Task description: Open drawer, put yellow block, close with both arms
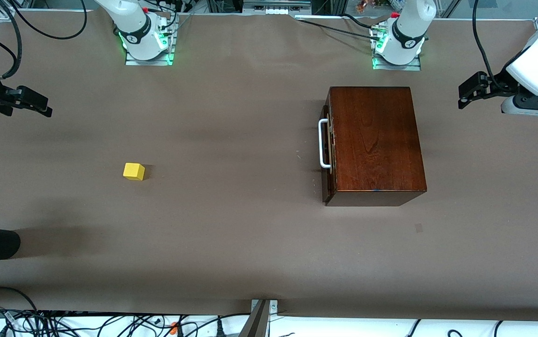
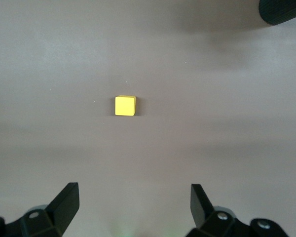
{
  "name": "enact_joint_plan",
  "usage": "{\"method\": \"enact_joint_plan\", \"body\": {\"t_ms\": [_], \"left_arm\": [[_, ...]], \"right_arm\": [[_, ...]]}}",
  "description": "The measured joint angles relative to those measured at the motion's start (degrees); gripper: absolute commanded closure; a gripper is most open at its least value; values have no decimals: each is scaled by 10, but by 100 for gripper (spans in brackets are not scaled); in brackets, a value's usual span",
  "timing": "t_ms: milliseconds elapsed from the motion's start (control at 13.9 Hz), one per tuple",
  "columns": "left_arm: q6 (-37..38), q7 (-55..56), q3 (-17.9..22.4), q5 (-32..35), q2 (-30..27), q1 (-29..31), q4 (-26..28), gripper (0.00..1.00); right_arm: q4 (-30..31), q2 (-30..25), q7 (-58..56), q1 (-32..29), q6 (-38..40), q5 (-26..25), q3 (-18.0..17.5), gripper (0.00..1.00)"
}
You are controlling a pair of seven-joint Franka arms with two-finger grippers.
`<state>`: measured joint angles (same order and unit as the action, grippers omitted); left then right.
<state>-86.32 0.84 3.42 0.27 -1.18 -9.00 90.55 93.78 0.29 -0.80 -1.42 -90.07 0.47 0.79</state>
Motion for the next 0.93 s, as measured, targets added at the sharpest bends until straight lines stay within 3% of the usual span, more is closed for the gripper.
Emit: {"method": "enact_joint_plan", "body": {"t_ms": [791, 934], "left_arm": [[0, 14, 1, 0, -2, 1, 0, 0], [-1, 54, -22, -8, -2, 0, 0, 0]], "right_arm": [[0, 0, 0, 0, 0, 0, 0, 0], [0, 0, 0, 0, 0, 0, 0, 0]]}}
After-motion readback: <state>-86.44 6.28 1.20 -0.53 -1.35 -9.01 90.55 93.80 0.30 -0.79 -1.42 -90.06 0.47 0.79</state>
